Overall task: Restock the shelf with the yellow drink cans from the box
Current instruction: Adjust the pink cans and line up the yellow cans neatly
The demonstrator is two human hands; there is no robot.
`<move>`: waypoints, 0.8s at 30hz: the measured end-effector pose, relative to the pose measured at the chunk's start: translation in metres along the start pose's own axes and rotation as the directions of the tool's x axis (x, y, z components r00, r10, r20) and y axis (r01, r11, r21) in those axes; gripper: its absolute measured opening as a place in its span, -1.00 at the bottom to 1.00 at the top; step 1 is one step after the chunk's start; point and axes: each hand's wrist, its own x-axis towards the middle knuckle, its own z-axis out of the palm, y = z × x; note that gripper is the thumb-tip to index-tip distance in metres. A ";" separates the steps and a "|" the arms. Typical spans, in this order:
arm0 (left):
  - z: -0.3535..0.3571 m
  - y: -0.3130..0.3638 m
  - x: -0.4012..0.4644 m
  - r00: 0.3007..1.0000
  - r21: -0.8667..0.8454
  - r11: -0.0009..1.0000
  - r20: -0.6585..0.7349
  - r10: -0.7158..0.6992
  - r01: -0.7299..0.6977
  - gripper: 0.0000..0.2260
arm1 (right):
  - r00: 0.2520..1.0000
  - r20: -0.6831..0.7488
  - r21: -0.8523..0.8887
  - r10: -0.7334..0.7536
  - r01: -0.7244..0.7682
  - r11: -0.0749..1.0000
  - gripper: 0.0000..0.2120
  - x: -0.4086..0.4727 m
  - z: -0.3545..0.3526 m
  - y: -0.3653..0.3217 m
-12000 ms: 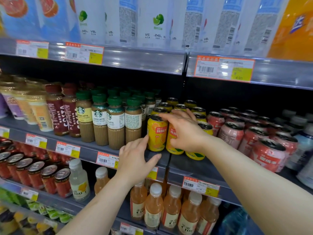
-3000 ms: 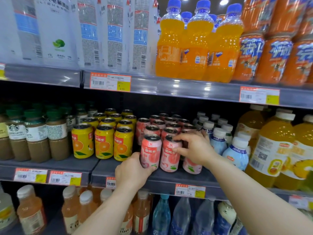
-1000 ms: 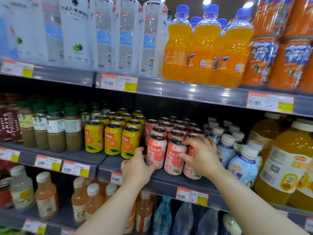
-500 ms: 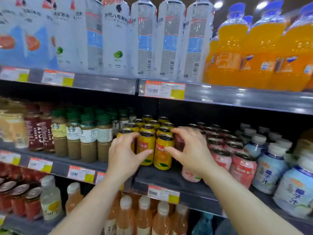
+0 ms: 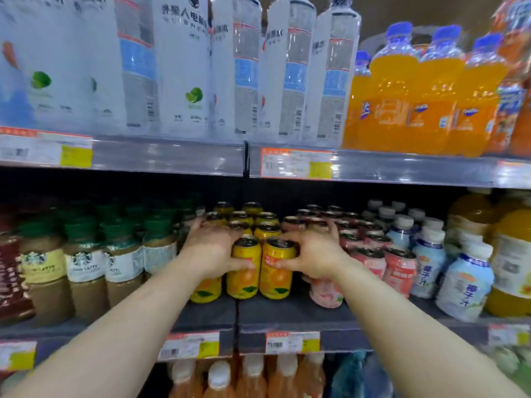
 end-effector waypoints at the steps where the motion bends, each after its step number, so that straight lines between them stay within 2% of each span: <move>1: 0.001 -0.001 0.000 1.000 -0.021 1.000 0.002 -0.006 0.006 -0.33 | 1.000 -0.007 -0.003 -0.010 0.010 1.000 -0.34 -0.001 -0.001 0.001; 8: -0.002 0.001 -0.009 1.000 -0.141 0.990 -0.008 -0.007 0.005 -0.31 | 0.999 -0.021 -0.014 -0.041 0.040 0.999 -0.41 -0.012 -0.011 0.008; 13: -0.001 -0.002 -0.012 1.000 -0.192 0.981 0.007 -0.027 0.028 -0.17 | 1.000 0.001 0.005 -0.010 0.010 1.000 -0.37 -0.015 -0.013 0.006; 17: -0.017 -0.012 -0.021 0.996 -0.052 0.997 0.068 -0.054 0.058 -0.07 | 0.997 -0.042 0.038 -0.061 0.062 0.997 -0.31 -0.007 -0.016 -0.011; 24: -0.033 -0.024 -0.019 0.981 0.223 0.975 0.185 -0.059 0.017 -0.33 | 0.984 -0.002 0.036 -0.181 0.181 0.983 -0.36 0.012 -0.008 -0.051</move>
